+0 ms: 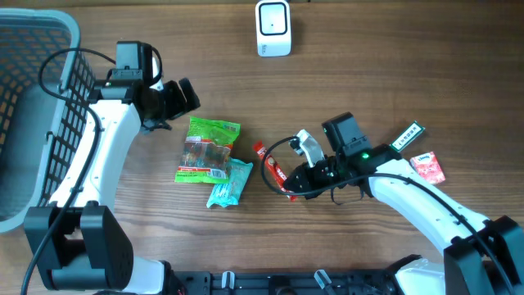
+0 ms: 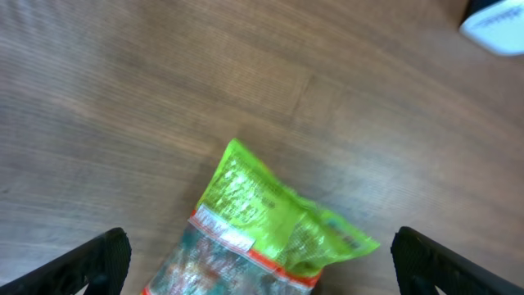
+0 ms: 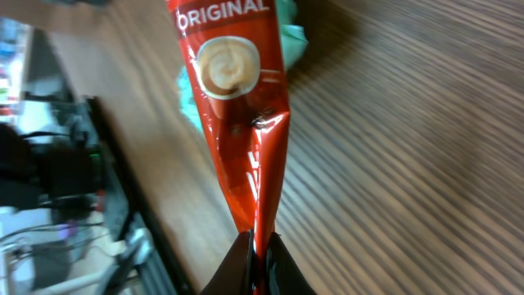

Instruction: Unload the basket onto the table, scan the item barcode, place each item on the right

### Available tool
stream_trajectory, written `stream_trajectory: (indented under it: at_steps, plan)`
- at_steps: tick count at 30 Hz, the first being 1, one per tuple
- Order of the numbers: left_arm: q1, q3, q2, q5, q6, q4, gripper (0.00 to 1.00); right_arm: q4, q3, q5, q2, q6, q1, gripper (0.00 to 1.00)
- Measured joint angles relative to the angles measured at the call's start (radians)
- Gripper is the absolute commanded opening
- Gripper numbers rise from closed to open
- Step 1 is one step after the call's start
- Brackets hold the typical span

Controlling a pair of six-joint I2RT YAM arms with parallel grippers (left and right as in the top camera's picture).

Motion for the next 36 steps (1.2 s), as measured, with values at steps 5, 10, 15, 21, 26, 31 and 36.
stream_trajectory:
  at_steps: [5,10,15,21,26,31,36]
  plan:
    - [-0.005,-0.001,0.0,0.232,-0.025,-0.068,0.85,0.018,0.0,-0.083,0.0,0.016,-0.001,0.04]
    - [-0.13,-0.001,0.0,0.404,-0.014,-0.129,0.73,0.154,0.004,-0.119,0.0,0.151,-0.001,0.04]
    - [-0.274,-0.002,0.0,0.388,-0.016,-0.075,0.52,0.303,0.006,-0.219,-0.001,0.29,-0.001,0.04]
    - [-0.317,-0.002,0.0,0.38,-0.046,-0.025,0.11,0.366,0.007,-0.253,-0.001,0.394,-0.001,0.11]
    - [-0.317,-0.002,0.0,0.372,-0.048,0.041,0.04,0.367,0.007,-0.259,-0.001,0.409,-0.001,0.53]
    - [-0.317,-0.002,0.0,0.332,-0.117,0.006,0.04,0.361,0.007,-0.176,-0.001,0.269,-0.001,0.51]
    - [-0.278,-0.002,0.0,0.277,-0.212,-0.106,0.04,0.275,0.05,-0.074,-0.001,0.212,-0.001,0.45]
